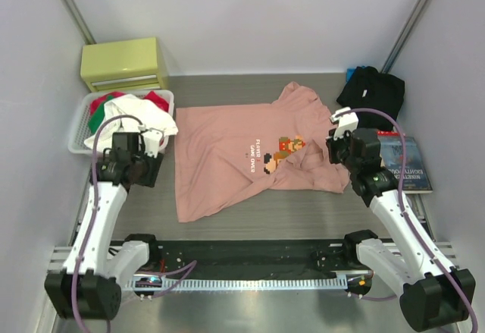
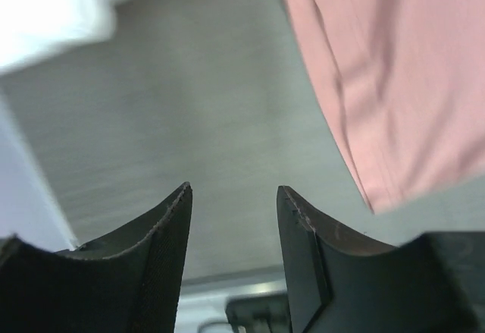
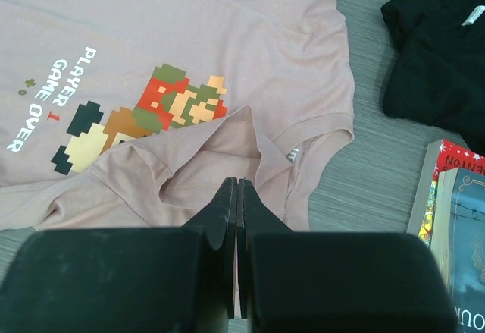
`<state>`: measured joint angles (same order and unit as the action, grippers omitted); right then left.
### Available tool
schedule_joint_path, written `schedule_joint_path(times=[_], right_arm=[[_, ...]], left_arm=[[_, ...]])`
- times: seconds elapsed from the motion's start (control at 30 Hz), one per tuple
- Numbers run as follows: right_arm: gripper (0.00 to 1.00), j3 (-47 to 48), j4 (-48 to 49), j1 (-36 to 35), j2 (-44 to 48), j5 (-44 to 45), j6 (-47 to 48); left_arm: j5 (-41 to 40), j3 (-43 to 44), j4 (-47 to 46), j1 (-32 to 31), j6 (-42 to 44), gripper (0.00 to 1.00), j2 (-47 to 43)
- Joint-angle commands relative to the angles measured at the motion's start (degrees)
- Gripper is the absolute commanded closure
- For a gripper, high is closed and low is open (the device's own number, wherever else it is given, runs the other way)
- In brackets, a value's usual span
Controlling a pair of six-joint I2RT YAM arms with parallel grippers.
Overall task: Fold and stack the t-shirts
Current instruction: Fold the flattened tshirt in 1/3 of the way
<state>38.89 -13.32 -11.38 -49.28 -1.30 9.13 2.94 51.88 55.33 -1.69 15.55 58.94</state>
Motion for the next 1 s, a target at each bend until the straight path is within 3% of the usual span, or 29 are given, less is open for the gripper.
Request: schedule_joint_path(times=[0.0, 0.2, 0.5, 0.63, 0.73, 0.83, 0.97], right_arm=[[0.99, 0.5, 2.7, 0.4, -0.1, -1.1, 0.1], [0.99, -0.4, 2.6, 1.0, 1.5, -1.2, 0.1], [0.97, -1.1, 2.7, 1.4, 2.2, -2.1, 0.0], [0.96, -1.2, 2.9, 1.7, 2.2, -2.5, -0.1], [0.97, -1.3, 2.6, 1.8, 2.1, -3.4, -0.3], [0.98, -1.5, 2.4, 1.9, 2.4, -3.3, -0.2], [0.99, -1.5, 2.2, 1.9, 2.1, -3.3, -0.3]], left_arm=[[-12.2, -2.0, -20.7, 0.4, -7.0, 0.49, -5.9], [-17.3, -1.2, -22.7, 0.3, -10.1, 0.53, -0.8], [-24.0, -7.0, -34.1, 0.3, -6.7, 0.57, -6.9], [-25.8, -12.8, -45.1, 0.3, -4.0, 0.57, -13.5], [-24.6, -12.2, -44.8, 0.3, -4.9, 0.59, -10.5], [-23.7, -10.5, -39.1, 0.3, -5.0, 0.70, -6.7], [-21.9, -11.6, -39.9, 0.3, -5.2, 1.00, -8.8]])
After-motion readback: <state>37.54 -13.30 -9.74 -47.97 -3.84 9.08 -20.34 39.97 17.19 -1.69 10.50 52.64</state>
